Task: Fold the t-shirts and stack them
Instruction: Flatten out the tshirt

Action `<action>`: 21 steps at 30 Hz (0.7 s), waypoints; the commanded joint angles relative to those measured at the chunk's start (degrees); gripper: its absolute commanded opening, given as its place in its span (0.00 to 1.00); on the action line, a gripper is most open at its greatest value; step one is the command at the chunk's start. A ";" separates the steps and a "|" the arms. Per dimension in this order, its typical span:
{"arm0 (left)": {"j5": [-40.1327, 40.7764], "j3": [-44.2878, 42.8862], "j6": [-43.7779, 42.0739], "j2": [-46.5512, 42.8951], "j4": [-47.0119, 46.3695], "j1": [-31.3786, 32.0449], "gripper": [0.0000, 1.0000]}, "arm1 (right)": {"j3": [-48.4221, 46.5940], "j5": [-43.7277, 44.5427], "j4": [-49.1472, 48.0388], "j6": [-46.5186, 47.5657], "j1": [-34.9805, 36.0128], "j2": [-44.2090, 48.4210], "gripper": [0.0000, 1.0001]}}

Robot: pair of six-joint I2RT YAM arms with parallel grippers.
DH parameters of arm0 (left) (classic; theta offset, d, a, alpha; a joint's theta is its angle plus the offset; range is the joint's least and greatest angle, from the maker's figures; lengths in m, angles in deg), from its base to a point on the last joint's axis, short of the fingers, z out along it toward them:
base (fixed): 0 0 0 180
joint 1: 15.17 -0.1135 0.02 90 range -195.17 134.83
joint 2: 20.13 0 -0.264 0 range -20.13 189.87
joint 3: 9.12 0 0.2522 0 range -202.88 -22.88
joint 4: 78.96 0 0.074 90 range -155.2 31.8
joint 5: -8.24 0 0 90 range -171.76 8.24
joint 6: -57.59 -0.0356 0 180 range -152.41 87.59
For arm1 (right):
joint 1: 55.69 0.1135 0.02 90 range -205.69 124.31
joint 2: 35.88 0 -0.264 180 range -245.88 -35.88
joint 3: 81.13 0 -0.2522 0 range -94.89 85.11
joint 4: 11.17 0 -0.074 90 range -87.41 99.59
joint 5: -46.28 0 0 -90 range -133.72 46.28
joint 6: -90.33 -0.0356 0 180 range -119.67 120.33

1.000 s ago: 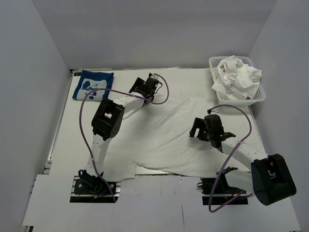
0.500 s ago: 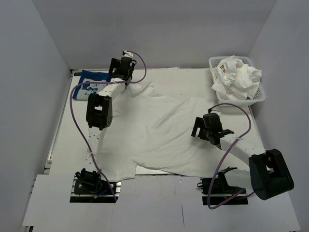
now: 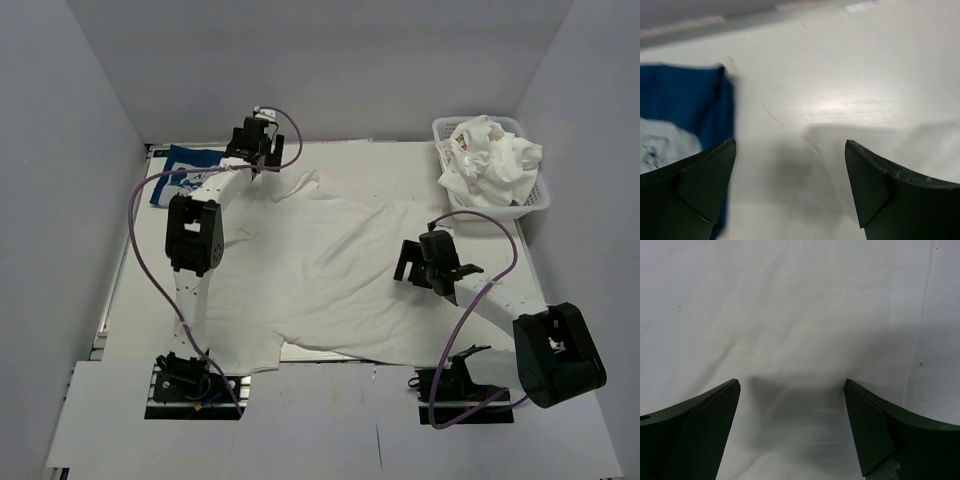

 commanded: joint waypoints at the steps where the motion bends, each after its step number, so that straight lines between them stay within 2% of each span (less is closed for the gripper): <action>1: -12.32 5.41 15.25 -11.77 8.91 0.92 0.99 | -1.59 -2.25 -1.66 0.57 -0.07 0.93 0.90; 2: -17.49 9.43 17.89 -13.00 10.50 0.92 0.99 | -1.68 -2.61 -1.92 0.57 0.19 1.10 0.90; 3: -19.36 12.17 22.18 -15.62 9.99 0.92 0.99 | -1.59 -3.39 -1.84 0.48 -0.07 1.02 0.90; 6: -27.01 20.53 24.93 -17.76 6.30 0.92 0.99 | -1.68 -4.10 -1.57 0.74 -0.07 1.28 0.90; 8: -30.87 21.07 25.47 -17.76 6.82 0.92 0.99 | -1.50 -3.75 -1.66 1.09 -0.07 1.63 0.90; 16: -35.10 18.00 26.17 -9.94 7.62 0.92 0.99 | -1.33 -3.49 -1.40 0.57 -0.07 0.93 0.90; 21: -32.57 14.48 26.17 -6.78 4.63 0.92 0.99 | -1.85 -2.44 -1.39 0.57 -0.16 -0.04 0.90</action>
